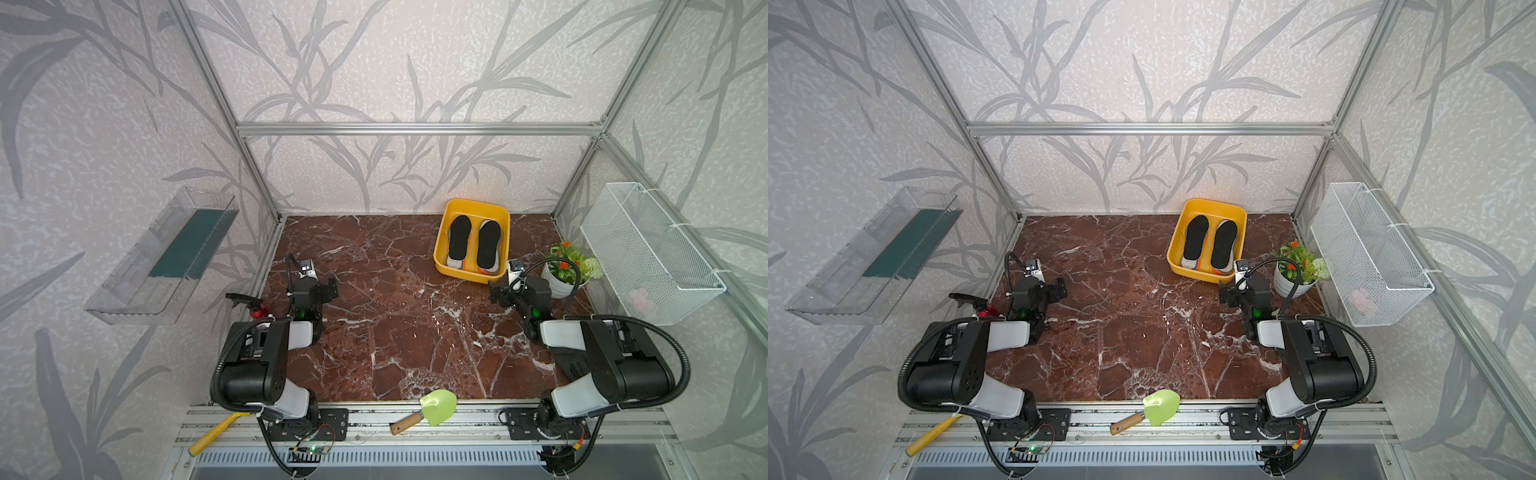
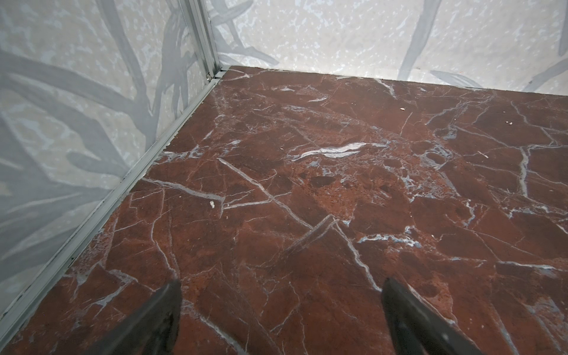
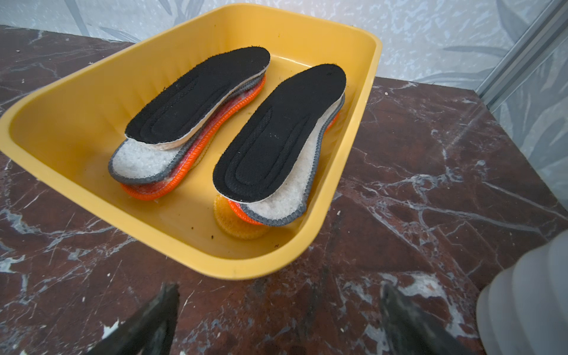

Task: Put the insoles into the storage box
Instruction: Reset both arms

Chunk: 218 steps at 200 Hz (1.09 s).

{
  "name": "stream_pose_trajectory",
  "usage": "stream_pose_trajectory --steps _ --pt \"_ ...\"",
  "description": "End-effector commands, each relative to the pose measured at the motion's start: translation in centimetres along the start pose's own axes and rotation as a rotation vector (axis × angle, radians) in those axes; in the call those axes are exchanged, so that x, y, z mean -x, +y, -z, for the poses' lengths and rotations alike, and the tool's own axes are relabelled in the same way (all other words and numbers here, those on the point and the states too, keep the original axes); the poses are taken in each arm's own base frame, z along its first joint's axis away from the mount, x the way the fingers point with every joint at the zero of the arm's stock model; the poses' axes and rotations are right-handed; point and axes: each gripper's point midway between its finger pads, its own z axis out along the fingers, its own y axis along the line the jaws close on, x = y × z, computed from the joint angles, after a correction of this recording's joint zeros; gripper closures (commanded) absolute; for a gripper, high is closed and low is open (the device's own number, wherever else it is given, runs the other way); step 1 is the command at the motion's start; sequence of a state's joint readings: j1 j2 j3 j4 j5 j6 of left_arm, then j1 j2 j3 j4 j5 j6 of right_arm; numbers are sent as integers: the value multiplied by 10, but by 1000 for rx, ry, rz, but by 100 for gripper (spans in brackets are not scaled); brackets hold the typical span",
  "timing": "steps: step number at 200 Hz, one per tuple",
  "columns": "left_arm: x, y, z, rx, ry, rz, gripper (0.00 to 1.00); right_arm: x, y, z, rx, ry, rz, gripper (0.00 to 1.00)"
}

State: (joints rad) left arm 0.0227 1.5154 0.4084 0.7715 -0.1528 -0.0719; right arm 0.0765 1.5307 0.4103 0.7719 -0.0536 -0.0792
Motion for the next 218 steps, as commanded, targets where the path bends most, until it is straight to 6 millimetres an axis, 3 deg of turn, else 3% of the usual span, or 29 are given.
stream_pose_trajectory --steps 1,10,19,61,218 --pt "4 1 -1 -2 -13 8 1 10 -1 -2 0 -19 4 1" --pt "4 -18 -1 -121 -4 -33 1 10 -1 -2 0 -19 4 1" --pt "3 -21 1 -162 -10 -32 1 10 -1 -2 0 -20 4 1" --pt "4 -10 -2 -92 0 -4 1 10 -1 -2 0 -18 5 1" --pt "4 -10 -3 -92 2 -3 1 10 -1 -2 0 -19 4 1"
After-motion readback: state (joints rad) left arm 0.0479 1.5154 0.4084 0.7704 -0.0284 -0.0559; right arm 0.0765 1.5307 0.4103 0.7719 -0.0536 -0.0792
